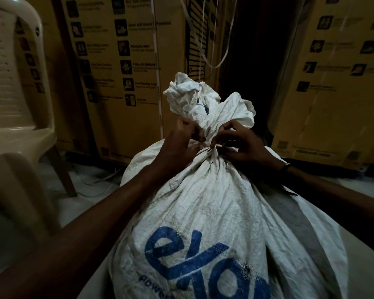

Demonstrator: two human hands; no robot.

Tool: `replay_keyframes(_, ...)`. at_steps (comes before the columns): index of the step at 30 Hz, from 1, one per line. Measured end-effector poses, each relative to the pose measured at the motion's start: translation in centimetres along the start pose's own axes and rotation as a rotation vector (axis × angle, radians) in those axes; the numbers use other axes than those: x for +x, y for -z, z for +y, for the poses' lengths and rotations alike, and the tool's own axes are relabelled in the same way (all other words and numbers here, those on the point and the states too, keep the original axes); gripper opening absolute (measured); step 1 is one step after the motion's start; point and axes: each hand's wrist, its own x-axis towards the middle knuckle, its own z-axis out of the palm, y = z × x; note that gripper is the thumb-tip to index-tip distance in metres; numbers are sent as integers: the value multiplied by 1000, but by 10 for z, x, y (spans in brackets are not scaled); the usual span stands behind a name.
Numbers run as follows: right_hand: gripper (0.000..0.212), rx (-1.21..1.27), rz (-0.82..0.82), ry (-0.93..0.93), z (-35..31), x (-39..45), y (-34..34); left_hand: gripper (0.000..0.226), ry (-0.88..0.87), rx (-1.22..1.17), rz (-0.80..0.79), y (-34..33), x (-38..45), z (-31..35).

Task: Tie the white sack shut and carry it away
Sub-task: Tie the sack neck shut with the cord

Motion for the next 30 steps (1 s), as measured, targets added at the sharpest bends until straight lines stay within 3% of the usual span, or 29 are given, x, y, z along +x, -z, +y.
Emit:
replay_keyframes(15, 16, -33, 38, -14, -11, 2, -4, 9, 67, 144, 129, -7, -15, 13)
replay_keyframes(20, 17, -45, 16, -3, -8, 1, -4, 10, 71, 126, 84, -3, -13, 8)
replay_keyframes(25, 15, -56, 40, 10, -5, 3, -4, 15, 188, -13, -33, -2, -7, 1)
replay_keyframes(30, 15, -44, 64, -1, -5, 4, -10, 11, 216, 28, -44, -4, -5, -4)
